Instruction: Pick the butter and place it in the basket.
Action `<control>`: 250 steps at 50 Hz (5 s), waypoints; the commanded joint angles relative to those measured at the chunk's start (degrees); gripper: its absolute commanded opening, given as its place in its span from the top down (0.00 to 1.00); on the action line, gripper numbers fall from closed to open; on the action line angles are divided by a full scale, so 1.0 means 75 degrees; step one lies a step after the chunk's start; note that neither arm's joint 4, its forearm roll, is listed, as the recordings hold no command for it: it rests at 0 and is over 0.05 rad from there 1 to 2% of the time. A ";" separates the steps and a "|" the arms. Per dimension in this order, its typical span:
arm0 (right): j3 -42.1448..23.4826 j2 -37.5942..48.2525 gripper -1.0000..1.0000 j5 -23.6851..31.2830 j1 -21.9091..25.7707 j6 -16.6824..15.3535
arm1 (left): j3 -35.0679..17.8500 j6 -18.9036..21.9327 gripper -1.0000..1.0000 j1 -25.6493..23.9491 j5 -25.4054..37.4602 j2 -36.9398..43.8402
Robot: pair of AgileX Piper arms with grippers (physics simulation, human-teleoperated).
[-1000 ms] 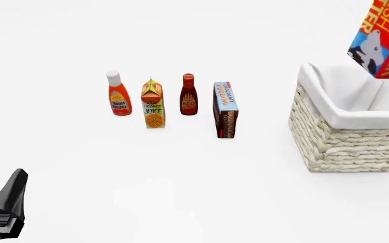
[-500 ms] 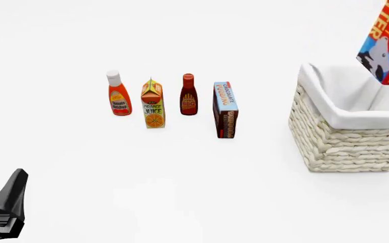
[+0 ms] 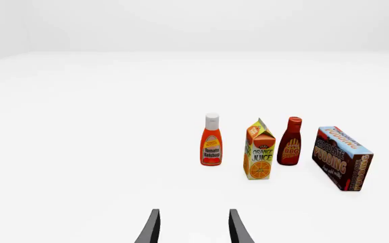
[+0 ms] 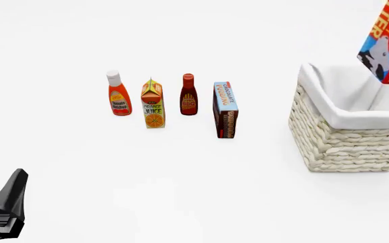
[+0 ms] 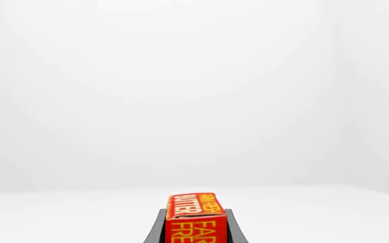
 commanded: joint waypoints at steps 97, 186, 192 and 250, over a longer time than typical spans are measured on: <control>-0.0757 0.3097 1.00 -0.2146 -0.0853 -0.0546 | 0.0000 0.0000 0.00 0.0000 0.0000 0.0000; -0.0933 0.4000 1.00 -0.2149 -0.1029 -0.1018 | 0.0000 0.0000 0.00 0.0000 0.0000 0.0000; -0.0868 0.3938 1.00 -0.2148 -0.1072 -0.1014 | 0.0000 0.0000 0.00 0.0000 0.0000 0.0000; -0.1170 0.4748 0.00 -0.2148 -0.0960 -0.1390 | 0.0000 0.0000 0.00 0.0000 0.0000 0.0000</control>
